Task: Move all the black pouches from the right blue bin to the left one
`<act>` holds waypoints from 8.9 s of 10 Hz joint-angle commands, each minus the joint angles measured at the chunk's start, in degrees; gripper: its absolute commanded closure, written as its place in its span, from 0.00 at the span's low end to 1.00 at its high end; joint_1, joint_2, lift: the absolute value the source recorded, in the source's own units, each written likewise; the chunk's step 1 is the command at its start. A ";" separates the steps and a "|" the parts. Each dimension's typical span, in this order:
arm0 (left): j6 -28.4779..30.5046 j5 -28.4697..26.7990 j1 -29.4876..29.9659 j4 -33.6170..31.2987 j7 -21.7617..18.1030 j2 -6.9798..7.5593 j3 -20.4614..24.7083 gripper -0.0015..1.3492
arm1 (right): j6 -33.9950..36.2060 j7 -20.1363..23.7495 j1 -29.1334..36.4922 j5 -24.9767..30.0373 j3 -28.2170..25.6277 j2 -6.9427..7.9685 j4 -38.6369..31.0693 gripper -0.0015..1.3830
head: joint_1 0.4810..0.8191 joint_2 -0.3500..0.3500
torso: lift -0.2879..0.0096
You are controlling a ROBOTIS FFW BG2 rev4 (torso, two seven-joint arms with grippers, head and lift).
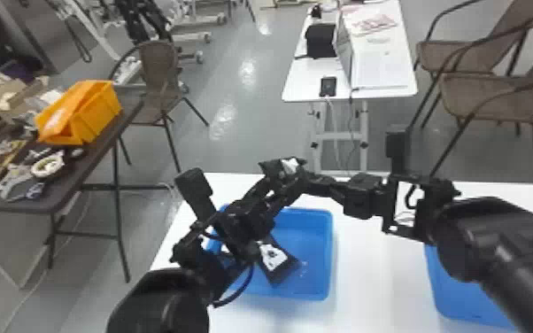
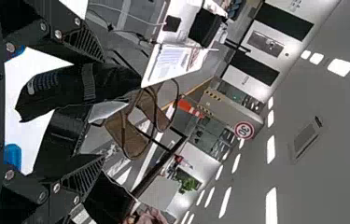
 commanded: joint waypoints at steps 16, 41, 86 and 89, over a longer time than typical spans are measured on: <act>-20.25 -26.42 7.57 9.58 3.56 -4.58 8.17 0.91 | -4.39 -5.88 18.80 14.88 -27.41 0.45 -15.00 0.22 | 0.63 0.84 | 0.97; -28.69 -10.34 9.51 6.60 4.88 -4.58 4.74 0.19 | -6.59 -32.42 21.52 27.10 -43.23 -2.98 4.69 0.22 | 0.63 0.36 | 0.97; -17.70 -13.15 4.94 0.97 6.20 -4.25 2.72 0.90 | -5.97 -2.63 8.60 12.77 -11.59 -0.96 -9.29 0.07 | 0.63 0.92 | 0.97; -14.27 -25.10 7.05 4.05 6.11 -4.58 4.04 0.90 | -4.30 -7.11 19.32 17.87 -24.86 0.01 -18.78 0.23 | 0.63 0.82 | 0.97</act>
